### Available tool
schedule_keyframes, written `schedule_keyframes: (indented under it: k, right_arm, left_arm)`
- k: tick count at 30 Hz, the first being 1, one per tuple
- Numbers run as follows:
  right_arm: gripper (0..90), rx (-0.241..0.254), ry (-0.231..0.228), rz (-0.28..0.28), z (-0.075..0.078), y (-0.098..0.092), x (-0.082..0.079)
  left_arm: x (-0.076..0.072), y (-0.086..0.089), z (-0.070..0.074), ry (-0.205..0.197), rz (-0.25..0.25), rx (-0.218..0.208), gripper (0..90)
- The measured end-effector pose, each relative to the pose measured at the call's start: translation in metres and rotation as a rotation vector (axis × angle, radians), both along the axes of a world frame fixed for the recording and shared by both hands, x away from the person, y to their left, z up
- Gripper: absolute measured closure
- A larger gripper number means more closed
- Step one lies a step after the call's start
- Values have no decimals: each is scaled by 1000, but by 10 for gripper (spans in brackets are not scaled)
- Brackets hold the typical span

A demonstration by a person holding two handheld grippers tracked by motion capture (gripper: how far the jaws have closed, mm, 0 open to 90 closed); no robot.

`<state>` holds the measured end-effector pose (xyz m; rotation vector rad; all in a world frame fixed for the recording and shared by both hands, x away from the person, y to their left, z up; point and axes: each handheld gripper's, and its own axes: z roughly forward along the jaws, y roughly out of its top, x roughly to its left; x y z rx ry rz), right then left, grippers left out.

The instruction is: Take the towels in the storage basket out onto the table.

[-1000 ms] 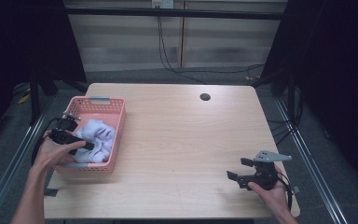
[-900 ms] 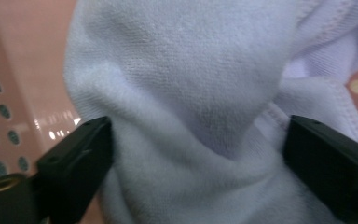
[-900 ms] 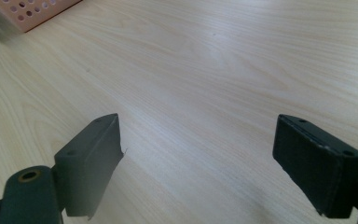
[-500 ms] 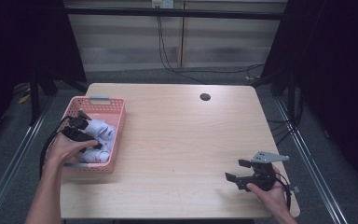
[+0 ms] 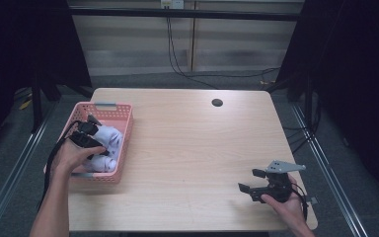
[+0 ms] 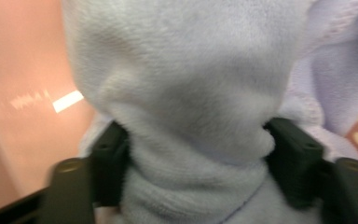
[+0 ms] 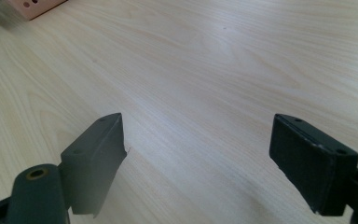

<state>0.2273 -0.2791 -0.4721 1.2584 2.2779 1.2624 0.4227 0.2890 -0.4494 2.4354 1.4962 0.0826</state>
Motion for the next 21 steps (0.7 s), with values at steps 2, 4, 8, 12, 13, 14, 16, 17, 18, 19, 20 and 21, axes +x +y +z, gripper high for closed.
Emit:
schedule_keyframes:
  k: [2, 4, 8, 12, 13, 14, 16, 17, 18, 19, 20, 21]
  right_arm:
    - [174, 0, -3, -12, 0, -1, 0]
    - [174, 1, -2, -9, 0, -1, 0]
    - [174, -2, -2, -12, 0, -1, 0]
    - [174, -4, 1, -19, 0, -1, 0]
    - [174, -4, 1, -19, 0, -1, 0]
    - [175, -3, 3, -22, 1, -1, 0]
    - [176, -3, 1, -22, 1, -2, 0]
    - [176, -3, 2, -26, 1, -2, 0]
    - [176, -2, 1, -28, 1, -2, 0]
    - [176, -2, 1, -28, 1, -2, 0]
    - [176, -4, -2, -27, 1, -2, 0]
    - [176, -4, -2, -27, 1, -2, 0]
  left_arm:
    - [-2, 6, 3, -10, -2, -31, 550]
    - [-3, 8, 4, -24, 2, -48, 588]
    - [-8, 20, 3, -57, 31, -134, 640]
    - [-13, 31, 3, -74, 61, -220, 664]
    - [-13, 31, 3, -74, 61, -220, 665]
    - [-14, 33, 3, -81, 54, -239, 666]
    - [-18, 37, 6, -102, 62, -277, 667]
    - [-18, 37, 6, -102, 62, -277, 668]
    - [-20, 40, 9, -122, 77, -313, 669]
    - [-20, 40, 9, -122, 77, -313, 669]
    - [-22, 44, 15, -158, 105, -324, 669]
    - [-22, 44, 15, -158, 105, -324, 669]
